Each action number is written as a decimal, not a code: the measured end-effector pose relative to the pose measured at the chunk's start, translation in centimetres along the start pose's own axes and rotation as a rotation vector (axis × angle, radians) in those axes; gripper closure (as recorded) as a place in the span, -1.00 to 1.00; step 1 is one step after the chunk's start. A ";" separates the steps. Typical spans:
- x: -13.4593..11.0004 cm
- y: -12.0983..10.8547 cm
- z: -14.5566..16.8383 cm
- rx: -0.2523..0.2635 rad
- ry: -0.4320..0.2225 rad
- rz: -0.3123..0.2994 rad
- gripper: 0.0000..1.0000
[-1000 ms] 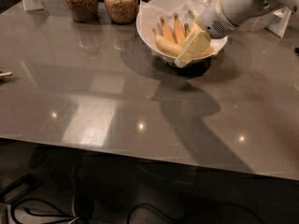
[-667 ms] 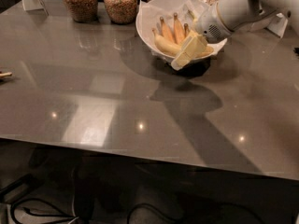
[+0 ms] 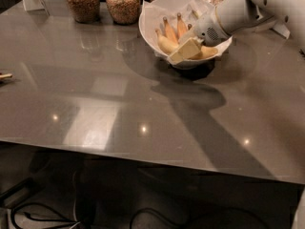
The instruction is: Pick banana from white bowl
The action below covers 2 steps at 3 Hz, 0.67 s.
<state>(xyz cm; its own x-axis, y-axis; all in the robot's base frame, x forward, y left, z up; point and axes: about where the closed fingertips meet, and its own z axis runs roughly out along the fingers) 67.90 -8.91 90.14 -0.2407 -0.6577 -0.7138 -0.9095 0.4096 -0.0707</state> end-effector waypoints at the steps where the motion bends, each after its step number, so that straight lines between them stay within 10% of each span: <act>1: -0.5 -1.0 0.6 0.009 -0.025 0.012 -0.30; 2: -1.0 -1.9 1.5 0.013 -0.046 0.021 -0.28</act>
Offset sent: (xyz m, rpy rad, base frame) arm 0.0411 0.0086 0.0012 0.0696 -0.0282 -0.0386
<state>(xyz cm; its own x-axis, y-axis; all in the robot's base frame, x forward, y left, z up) 70.44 -8.04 89.95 -0.2438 -0.6193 -0.7463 -0.9000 0.4312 -0.0638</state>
